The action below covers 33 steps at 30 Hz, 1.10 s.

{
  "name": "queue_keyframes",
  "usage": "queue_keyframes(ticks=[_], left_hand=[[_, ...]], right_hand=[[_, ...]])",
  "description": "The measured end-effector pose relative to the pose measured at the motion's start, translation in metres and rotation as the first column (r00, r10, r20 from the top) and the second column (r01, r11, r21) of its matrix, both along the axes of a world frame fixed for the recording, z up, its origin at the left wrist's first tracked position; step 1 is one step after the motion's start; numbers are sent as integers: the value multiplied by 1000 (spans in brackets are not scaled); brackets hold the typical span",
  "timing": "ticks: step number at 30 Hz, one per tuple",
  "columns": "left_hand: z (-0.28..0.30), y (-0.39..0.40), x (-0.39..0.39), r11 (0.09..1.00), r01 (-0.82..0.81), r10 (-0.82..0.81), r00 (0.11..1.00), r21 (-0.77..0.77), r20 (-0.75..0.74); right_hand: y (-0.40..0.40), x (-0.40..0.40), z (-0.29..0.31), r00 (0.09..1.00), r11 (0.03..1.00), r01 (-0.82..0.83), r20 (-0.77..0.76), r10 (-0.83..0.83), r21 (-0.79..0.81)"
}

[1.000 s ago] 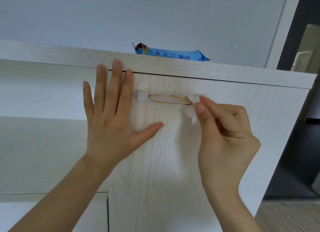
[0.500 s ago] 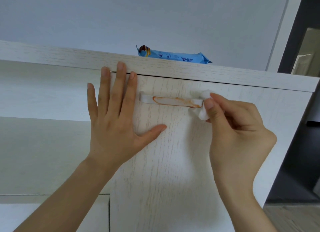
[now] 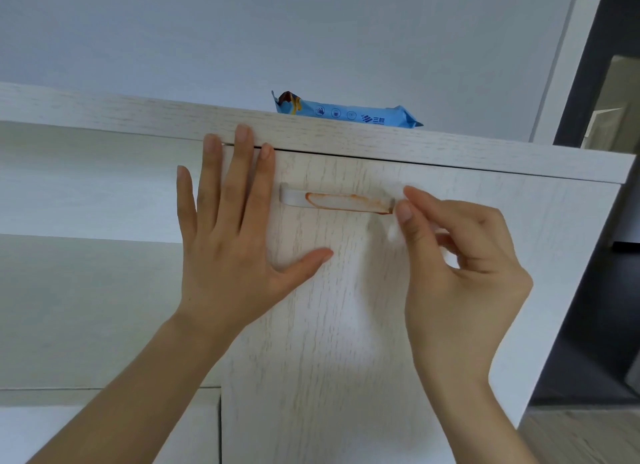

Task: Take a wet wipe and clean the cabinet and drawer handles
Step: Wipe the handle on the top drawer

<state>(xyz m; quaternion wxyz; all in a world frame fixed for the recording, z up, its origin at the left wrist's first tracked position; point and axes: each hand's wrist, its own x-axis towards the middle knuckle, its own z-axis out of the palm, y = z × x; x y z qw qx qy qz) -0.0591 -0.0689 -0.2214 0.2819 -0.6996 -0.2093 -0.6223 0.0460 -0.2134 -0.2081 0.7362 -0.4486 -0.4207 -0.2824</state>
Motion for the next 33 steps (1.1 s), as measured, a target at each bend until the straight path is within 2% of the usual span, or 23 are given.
queue_keyframes(ticks=[5,8,13,16,22,27,30,33], left_hand=[[0,0,0,1000,11,-11,1000,0,2],[0,0,0,1000,17,-17,1000,1,4],[0,1,0,1000,28,-28,1000,0,5],[-1,1,0,999,37,-37,999,2,4],[0,1,0,999,33,-33,999,4,6],[-1,0,-1,1000,26,-26,1000,-2,-2],[-1,0,0,1000,19,-19,1000,6,1],[-1,1,0,1000,11,-11,1000,14,2]], right_hand=[[0,-4,1,969,983,-184,-168,183,12],[-2,-3,2,957,978,-210,-202,209,19],[-2,-3,3,964,983,-181,-190,184,37],[0,-5,4,992,997,-75,-98,75,6],[1,-9,5,1000,999,6,4,-6,-44],[2,-12,7,999,1000,-29,-45,29,-7],[2,-13,8,996,996,76,40,-74,-55],[2,-12,8,993,992,114,48,-112,-56]])
